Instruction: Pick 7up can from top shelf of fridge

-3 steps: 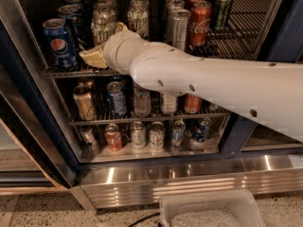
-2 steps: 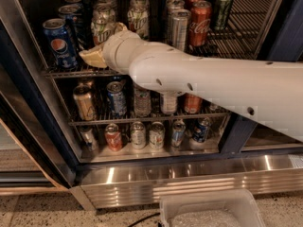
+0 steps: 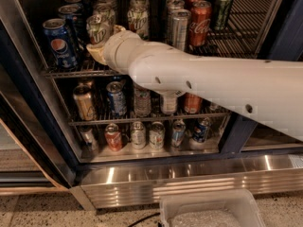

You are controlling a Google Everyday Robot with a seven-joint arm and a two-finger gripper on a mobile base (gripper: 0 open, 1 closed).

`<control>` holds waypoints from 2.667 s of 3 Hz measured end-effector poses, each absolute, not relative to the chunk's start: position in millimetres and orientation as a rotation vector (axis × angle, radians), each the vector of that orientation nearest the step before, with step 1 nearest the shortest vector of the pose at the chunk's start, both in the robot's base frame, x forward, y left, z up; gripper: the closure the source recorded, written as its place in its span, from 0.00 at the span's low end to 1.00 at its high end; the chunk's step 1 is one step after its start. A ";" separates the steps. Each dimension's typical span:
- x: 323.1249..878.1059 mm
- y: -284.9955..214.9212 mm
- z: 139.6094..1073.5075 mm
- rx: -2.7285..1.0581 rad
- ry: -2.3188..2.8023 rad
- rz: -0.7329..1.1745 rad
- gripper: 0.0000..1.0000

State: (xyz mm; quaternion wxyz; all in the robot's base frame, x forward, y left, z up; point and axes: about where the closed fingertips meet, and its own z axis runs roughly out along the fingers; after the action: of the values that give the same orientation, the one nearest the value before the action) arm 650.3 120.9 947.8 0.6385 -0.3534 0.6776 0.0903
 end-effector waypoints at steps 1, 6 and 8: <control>651.1 119.5 947.6 -0.800 1.551 0.203 0.88; 658.4 130.8 958.8 -0.723 1.607 0.363 1.00; 654.6 124.4 969.4 -0.686 1.578 0.383 1.00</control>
Offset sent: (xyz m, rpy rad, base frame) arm 0.0041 0.0029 -0.0009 0.0055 0.0306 -0.0123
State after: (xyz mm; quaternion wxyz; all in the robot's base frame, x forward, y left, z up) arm 654.6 124.4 969.4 0.6362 -0.3003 0.6906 0.1677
